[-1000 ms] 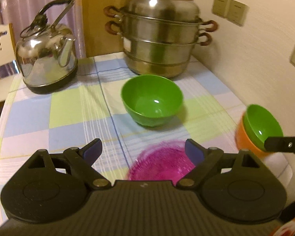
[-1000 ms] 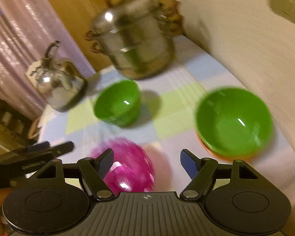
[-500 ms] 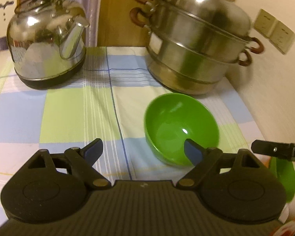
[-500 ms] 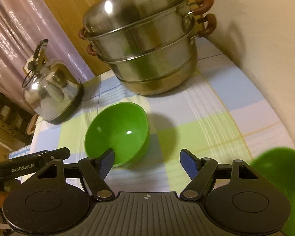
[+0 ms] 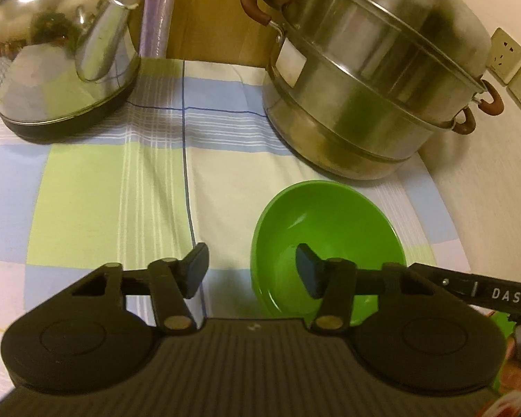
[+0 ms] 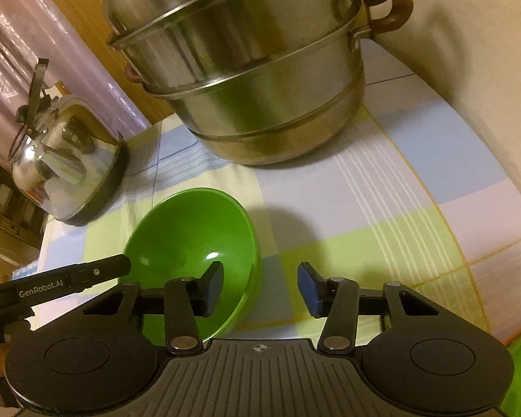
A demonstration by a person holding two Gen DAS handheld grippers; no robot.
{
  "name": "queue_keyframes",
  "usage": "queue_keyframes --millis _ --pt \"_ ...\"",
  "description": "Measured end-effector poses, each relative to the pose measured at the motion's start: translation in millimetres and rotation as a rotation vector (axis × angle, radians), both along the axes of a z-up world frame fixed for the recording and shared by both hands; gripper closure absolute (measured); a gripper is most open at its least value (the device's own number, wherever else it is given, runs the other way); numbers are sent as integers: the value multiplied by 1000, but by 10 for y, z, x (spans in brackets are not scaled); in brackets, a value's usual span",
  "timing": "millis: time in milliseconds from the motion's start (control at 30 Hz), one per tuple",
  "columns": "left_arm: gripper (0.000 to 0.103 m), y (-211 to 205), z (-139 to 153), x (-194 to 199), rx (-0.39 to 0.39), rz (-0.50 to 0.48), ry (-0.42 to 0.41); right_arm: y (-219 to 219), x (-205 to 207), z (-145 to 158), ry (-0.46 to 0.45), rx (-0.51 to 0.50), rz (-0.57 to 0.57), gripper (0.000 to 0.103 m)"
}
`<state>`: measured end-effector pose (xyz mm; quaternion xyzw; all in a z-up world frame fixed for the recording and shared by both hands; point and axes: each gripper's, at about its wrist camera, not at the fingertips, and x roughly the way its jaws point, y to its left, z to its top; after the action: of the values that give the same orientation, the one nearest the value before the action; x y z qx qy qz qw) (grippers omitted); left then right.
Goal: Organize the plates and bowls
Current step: 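Close the left gripper on the green bowl rim while the right gripper closes too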
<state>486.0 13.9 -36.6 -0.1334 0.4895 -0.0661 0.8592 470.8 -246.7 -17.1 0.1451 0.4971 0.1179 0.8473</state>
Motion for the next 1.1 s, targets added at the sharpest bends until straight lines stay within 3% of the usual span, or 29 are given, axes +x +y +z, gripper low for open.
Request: queue_keyframes --millis 300,567,1100 --pt "70 -24 -114 108 -6 -13 22 74 99 -122 10 -9 12 66" --pt "78 -87 -191 145 -6 -32 38 128 139 -173 16 -28 22 83" --pt "92 -149 -221 153 34 -42 46 189 180 -193 24 -46 40 95"
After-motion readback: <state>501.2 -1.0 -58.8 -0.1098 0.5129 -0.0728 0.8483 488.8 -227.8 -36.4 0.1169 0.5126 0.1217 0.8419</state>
